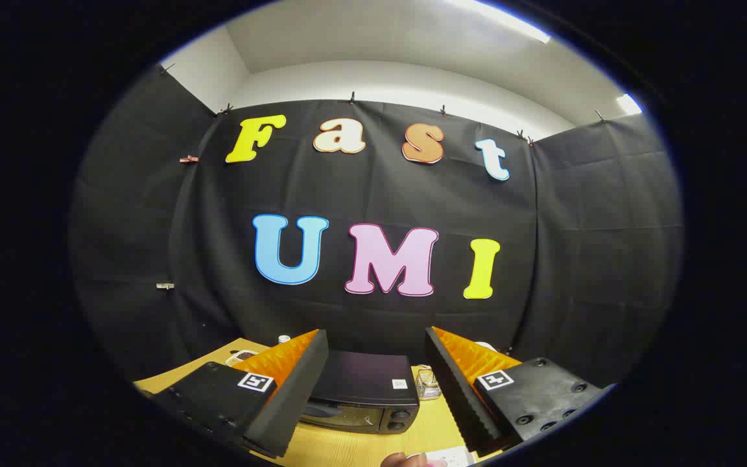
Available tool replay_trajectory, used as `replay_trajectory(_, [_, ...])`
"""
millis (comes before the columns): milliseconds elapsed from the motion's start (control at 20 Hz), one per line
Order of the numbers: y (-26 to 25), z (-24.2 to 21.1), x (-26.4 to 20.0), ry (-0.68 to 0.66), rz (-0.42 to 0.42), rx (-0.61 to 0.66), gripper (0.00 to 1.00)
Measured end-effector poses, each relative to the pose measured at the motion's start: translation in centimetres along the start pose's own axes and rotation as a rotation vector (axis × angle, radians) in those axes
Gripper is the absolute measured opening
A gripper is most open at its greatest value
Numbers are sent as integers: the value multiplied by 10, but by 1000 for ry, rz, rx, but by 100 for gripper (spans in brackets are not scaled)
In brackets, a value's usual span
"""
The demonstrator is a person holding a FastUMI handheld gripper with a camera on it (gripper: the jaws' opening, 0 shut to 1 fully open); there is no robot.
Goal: Open the toaster oven, put the food inside, and close the toaster oven door.
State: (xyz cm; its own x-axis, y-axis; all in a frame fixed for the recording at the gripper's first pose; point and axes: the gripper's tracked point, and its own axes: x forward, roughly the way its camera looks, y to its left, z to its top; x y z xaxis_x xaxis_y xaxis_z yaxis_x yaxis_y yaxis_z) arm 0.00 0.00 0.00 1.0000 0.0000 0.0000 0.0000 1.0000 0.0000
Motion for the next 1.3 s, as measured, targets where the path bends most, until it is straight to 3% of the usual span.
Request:
replay_trajectory(800, [0,-48,-21,147,-2,86,98])
replay_trajectory(1300, [57,-105,16,266,66,141,98])
